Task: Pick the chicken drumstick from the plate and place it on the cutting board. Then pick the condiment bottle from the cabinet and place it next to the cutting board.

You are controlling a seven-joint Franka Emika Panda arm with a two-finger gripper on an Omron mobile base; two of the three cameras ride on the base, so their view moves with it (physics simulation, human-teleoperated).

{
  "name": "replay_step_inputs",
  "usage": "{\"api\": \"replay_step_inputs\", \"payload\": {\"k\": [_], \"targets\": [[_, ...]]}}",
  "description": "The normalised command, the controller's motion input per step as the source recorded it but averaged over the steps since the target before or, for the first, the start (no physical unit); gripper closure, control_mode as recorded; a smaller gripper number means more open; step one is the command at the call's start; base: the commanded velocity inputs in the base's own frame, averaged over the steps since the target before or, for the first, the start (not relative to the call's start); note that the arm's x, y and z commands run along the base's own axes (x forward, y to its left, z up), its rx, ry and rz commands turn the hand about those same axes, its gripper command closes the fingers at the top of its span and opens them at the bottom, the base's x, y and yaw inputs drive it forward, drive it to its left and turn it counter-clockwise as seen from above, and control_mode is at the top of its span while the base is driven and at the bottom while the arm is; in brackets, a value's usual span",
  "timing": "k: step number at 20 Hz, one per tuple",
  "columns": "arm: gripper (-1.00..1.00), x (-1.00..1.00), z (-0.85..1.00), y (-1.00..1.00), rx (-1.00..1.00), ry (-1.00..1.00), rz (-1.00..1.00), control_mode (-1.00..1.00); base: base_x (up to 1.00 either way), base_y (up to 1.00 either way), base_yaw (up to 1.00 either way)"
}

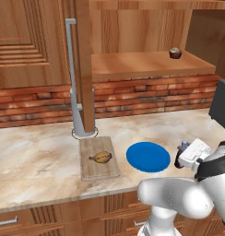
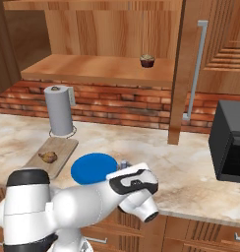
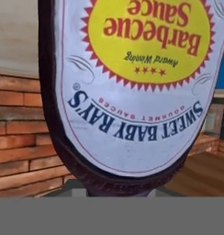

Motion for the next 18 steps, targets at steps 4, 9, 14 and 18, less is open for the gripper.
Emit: {"api": "replay_step_inputs", "payload": {"k": [4, 9, 14, 18], "targets": [[1.00, 0.07, -0.30, 0.00, 0.00, 0.00, 0.04, -1.00, 0.00, 0.00, 0.00], [1.00, 0.02, -0.37, 0.00, 0.00, -0.03, 0.04, -1.00, 0.00, 0.00, 0.00], [1.00, 0.00, -0.36, 0.00, 0.00, -0.06, 0.05, -1.00, 0.00, 0.00, 0.00], [1.00, -0.03, -0.35, 0.00, 0.00, -0.12, 0.04, -1.00, 0.00, 0.00, 0.00]]}}
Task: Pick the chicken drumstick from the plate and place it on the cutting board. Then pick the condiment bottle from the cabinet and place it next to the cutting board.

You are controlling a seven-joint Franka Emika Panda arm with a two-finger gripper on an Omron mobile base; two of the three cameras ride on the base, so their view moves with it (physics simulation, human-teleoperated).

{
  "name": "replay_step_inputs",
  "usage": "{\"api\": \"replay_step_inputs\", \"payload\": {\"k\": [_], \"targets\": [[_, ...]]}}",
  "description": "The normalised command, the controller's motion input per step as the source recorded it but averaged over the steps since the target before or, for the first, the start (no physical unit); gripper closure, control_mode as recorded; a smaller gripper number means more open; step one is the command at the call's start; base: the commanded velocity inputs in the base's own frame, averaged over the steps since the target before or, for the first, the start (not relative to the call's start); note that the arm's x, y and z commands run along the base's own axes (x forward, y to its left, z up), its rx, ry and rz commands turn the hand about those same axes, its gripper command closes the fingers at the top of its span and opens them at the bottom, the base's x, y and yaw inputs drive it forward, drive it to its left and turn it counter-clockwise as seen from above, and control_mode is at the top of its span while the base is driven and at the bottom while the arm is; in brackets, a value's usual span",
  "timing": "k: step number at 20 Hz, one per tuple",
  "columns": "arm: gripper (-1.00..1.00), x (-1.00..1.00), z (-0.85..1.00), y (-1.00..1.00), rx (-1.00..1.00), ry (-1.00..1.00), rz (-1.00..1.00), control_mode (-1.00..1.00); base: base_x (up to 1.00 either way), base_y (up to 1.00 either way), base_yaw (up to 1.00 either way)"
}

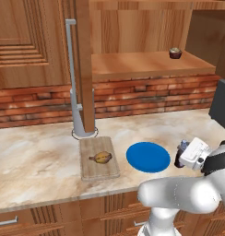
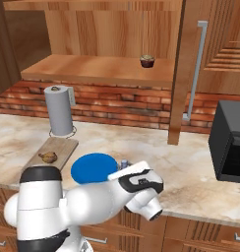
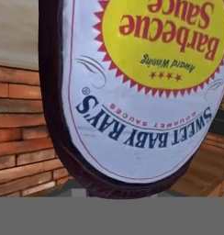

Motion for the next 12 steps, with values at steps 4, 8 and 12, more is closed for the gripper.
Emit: {"api": "replay_step_inputs", "payload": {"k": [4, 8, 12], "targets": [[1.00, -0.10, -0.33, 0.00, 0.00, -0.15, 0.03, -1.00, 0.00, 0.00, 0.00], [1.00, -0.16, -0.35, 0.00, 0.00, -0.15, 0.02, -1.00, 0.00, 0.00, 0.00], [1.00, -0.10, -0.31, 0.00, 0.00, -0.14, 0.02, -1.00, 0.00, 0.00, 0.00]]}}
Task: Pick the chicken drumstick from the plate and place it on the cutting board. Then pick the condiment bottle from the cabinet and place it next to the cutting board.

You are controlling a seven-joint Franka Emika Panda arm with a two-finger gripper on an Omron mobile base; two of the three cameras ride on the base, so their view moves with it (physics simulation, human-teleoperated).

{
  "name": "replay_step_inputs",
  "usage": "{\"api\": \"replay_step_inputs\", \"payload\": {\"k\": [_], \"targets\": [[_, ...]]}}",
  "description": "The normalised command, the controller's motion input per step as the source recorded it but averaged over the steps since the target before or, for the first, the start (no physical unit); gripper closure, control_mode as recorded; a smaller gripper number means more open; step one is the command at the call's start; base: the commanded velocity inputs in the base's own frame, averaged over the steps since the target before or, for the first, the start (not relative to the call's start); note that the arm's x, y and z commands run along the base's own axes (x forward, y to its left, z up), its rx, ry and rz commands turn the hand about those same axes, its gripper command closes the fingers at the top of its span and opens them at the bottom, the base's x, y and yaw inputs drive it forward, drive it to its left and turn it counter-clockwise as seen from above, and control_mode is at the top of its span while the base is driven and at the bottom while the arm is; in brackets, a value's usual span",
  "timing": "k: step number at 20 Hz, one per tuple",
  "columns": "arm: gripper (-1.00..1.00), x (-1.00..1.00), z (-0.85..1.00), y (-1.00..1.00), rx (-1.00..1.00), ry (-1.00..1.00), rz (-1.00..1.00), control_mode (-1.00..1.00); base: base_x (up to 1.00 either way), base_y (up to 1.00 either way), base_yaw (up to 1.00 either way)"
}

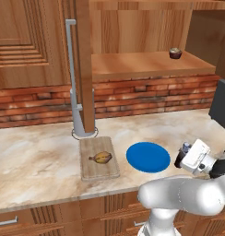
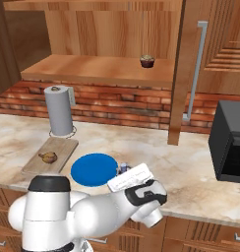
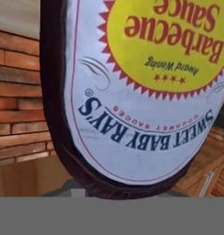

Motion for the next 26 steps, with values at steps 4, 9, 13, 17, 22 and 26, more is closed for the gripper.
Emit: {"api": "replay_step_inputs", "payload": {"k": [4, 9, 13, 17, 22, 26], "targets": [[1.00, 0.00, -0.23, 0.00, 0.00, -0.08, 0.00, -1.00, 0.00, 0.00, 0.00], [1.00, 0.00, -0.23, 0.00, 0.00, -0.02, 0.00, -1.00, 0.00, 0.00, 0.00], [1.00, 0.00, -0.20, 0.08, 0.00, 0.00, 0.00, -1.00, 0.00, 0.00, 0.00], [-1.00, 0.00, -0.14, 0.09, 0.00, 0.00, 0.00, -1.00, 0.00, 0.00, 0.00], [-1.00, 0.00, -0.02, 0.05, 0.00, 0.01, 0.00, -1.00, 0.00, 0.00, 0.00], [-1.00, 0.00, 0.00, 0.06, 0.00, 0.01, 0.00, -1.00, 0.00, 0.00, 0.00]]}}
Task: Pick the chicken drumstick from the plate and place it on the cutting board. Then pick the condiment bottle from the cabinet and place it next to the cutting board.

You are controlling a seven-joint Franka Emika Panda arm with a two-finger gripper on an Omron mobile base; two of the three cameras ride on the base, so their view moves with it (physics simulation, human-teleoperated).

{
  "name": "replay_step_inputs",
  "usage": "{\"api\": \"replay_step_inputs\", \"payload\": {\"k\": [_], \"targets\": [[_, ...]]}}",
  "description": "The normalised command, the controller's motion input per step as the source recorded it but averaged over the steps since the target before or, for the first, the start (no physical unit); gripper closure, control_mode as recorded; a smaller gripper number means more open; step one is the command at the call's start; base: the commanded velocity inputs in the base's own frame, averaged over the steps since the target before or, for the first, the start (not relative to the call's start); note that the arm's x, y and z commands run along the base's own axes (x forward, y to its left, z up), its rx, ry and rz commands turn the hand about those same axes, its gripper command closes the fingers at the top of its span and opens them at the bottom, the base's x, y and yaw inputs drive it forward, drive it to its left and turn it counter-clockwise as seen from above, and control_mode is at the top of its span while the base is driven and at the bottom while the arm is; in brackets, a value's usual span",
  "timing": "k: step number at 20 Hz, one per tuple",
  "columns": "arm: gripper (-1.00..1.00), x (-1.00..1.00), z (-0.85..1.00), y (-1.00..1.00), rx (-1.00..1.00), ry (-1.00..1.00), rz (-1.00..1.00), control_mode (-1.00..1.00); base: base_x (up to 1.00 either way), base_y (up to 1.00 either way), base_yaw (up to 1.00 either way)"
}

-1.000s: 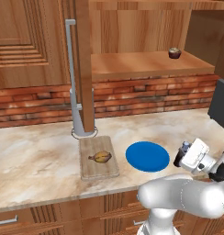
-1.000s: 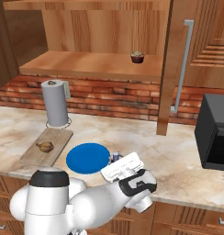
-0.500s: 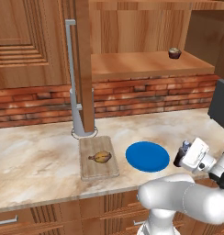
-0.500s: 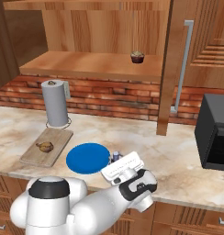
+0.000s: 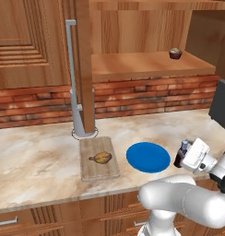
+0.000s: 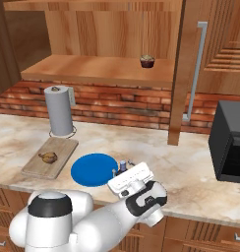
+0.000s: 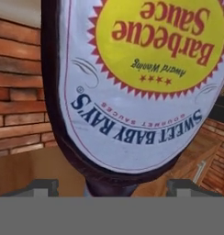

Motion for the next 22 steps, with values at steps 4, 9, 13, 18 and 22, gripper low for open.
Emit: {"api": "replay_step_inputs", "payload": {"k": [4, 9, 13, 18, 22], "targets": [[-1.00, 0.00, 0.03, 0.09, 0.00, 0.01, 0.00, -1.00, 0.00, 0.00, 0.00], [-1.00, -0.02, 0.18, 0.04, 0.00, 0.00, 0.00, -1.00, 0.00, 0.00, 0.00], [-1.00, -0.06, 0.21, 0.00, 0.00, 0.00, 0.00, -1.00, 0.00, 0.00, 0.00], [-1.00, -0.09, 0.19, -0.06, 0.00, 0.00, 0.00, -1.00, 0.00, 0.00, 0.00], [-1.00, -0.15, 0.19, -0.12, 0.00, -0.04, 0.00, -1.00, 0.00, 0.00, 0.00]]}}
